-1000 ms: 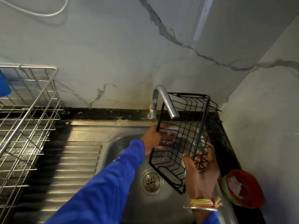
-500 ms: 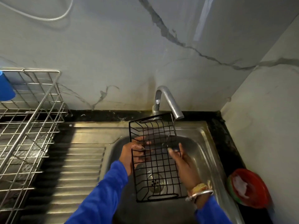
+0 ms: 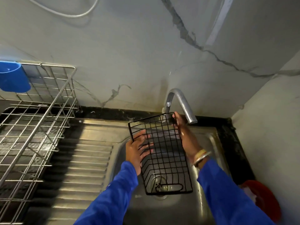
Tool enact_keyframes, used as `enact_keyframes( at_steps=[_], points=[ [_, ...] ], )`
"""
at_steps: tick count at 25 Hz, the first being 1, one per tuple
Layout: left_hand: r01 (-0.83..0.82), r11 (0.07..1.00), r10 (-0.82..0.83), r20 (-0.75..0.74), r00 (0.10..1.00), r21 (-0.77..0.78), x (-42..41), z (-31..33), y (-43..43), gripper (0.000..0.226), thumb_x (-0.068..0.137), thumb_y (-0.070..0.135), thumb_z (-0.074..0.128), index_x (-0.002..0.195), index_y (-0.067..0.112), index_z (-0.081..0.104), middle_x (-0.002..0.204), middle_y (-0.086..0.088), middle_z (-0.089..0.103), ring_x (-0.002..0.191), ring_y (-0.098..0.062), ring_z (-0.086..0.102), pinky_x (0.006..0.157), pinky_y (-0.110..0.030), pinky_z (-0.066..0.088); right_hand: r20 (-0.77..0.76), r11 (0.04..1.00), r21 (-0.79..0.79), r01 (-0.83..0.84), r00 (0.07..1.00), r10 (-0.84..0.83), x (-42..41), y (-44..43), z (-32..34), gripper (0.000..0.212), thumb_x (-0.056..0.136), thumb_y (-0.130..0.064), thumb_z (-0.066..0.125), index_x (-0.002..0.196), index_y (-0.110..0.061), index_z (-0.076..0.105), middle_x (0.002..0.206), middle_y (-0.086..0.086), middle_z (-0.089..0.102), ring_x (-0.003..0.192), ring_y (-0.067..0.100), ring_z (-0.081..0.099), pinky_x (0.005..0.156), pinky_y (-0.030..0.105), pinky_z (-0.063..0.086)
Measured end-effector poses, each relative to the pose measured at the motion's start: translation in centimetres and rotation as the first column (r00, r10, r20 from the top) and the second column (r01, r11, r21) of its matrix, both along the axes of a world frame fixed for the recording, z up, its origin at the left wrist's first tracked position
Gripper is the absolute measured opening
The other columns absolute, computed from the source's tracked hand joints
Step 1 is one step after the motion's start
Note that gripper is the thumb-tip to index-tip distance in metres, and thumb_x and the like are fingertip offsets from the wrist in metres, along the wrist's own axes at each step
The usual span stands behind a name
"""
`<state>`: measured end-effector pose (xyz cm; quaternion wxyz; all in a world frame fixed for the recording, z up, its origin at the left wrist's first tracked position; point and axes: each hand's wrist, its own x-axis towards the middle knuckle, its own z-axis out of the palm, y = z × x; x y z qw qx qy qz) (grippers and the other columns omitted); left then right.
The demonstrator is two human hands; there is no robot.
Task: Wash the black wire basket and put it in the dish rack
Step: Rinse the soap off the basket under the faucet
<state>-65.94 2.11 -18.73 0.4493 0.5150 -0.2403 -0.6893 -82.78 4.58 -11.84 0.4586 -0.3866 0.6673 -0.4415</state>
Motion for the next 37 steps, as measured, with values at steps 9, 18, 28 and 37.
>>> enact_keyframes(
  at_steps=[9,18,28,37],
  points=[
    [0.074,0.996,-0.071,0.052,0.996,-0.055,0.3,-0.5,0.2,0.037,0.1,0.013,0.04,0.126,0.013,0.067,0.116,-0.015,0.075,0.097,-0.039,0.072,0.086,-0.051,0.059,0.155,0.978,0.205,0.039,0.985,-0.072,-0.9,0.9,-2.1,0.062,0.093,-0.066,0.031,0.128,-0.02,0.055,0.123,0.014,0.061,0.101,0.038,0.06,0.087,0.043,0.055],
    [-0.015,0.991,0.014,-0.013,1.0,-0.13,0.5,0.0,-0.7,0.039,0.095,0.003,0.044,0.123,0.015,0.07,0.114,-0.017,0.075,0.096,-0.037,0.073,0.081,-0.044,0.061,0.229,0.963,0.265,-0.049,0.973,-0.013,-1.4,1.4,-2.3,0.068,0.094,-0.064,0.028,0.116,-0.011,0.064,0.108,0.014,0.071,0.098,0.032,0.069,0.086,0.039,0.055],
    [-0.178,0.974,0.166,-0.096,0.982,-0.139,0.6,0.9,-1.0,0.054,0.078,0.019,0.048,0.127,0.008,0.067,0.114,-0.019,0.074,0.095,-0.037,0.071,0.087,-0.047,0.057,0.114,0.976,0.216,0.005,0.993,-0.031,-1.8,-1.2,-5.2,0.086,0.072,-0.088,0.038,0.119,-0.021,0.064,0.11,0.008,0.071,0.103,0.032,0.066,0.094,0.05,0.051],
    [-0.046,0.982,0.038,-0.045,0.998,-0.183,-0.4,-0.9,0.2,0.055,0.078,-0.01,0.038,0.119,0.008,0.069,0.111,-0.019,0.075,0.095,-0.036,0.071,0.072,-0.039,0.063,0.325,0.994,0.109,0.004,0.945,-0.04,-2.2,-2.5,-2.1,0.065,0.101,-0.05,0.026,0.115,0.0,0.065,0.098,0.018,0.073,0.088,0.032,0.071,0.079,0.039,0.056]
  ],
)
